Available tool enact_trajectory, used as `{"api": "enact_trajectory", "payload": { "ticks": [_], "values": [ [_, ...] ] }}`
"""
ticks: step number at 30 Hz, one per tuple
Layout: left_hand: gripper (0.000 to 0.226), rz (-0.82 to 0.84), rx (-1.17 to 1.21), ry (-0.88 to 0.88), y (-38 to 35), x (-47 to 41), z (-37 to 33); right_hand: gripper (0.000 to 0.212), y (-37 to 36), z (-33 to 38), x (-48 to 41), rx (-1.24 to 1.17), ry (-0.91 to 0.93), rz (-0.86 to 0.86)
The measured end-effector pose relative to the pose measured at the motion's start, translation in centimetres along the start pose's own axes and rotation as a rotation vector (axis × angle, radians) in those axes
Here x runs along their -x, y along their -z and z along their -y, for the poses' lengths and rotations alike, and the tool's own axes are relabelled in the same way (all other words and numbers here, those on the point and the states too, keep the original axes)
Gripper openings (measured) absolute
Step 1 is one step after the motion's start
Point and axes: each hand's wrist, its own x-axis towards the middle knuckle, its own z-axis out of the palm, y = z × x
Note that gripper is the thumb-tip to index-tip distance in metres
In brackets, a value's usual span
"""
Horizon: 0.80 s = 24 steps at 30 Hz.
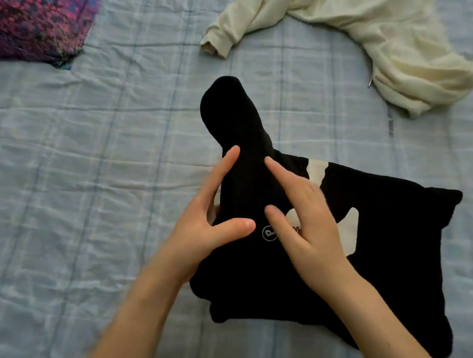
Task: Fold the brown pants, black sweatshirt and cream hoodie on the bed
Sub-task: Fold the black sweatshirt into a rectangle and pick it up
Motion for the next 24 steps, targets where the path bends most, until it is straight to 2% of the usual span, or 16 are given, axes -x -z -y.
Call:
{"api": "enact_trajectory", "payload": {
  "ticks": [2, 3, 9, 16, 20, 24],
  "values": [
    [0.089, 0.043, -0.023, -0.008, -2.2, -0.9, -1.1, 0.054, 1.7, 0.6, 0.3, -0.303, -0.084, 0.036],
    [0.089, 0.053, -0.036, -0.006, -3.4, -1.3, -1.5, 0.054, 2.8, 0.6, 0.5, -0.378, -0.12, 0.039],
    [0.091, 0.162, -0.165, -0.016, -11.3, -3.6, -2.4, 0.056, 10.0, -2.7, 3.8, -0.57, -0.206, 0.018],
    [0.09, 0.255, -0.221, 0.021, -22.7, -7.5, -0.1, 0.057, 18.4, -8.7, 8.7, -0.549, -0.384, -0.108],
    [0.092, 0.287, -0.262, 0.1, -26.5, -9.1, 4.2, 0.058, 20.4, -13.2, 10.8, -0.511, -0.52, -0.138],
    [0.092, 0.294, -0.41, 0.157, -29.1, -9.2, 8.9, 0.058, 20.7, -16.6, 12.4, -0.47, -0.615, -0.114]
  ]
}}
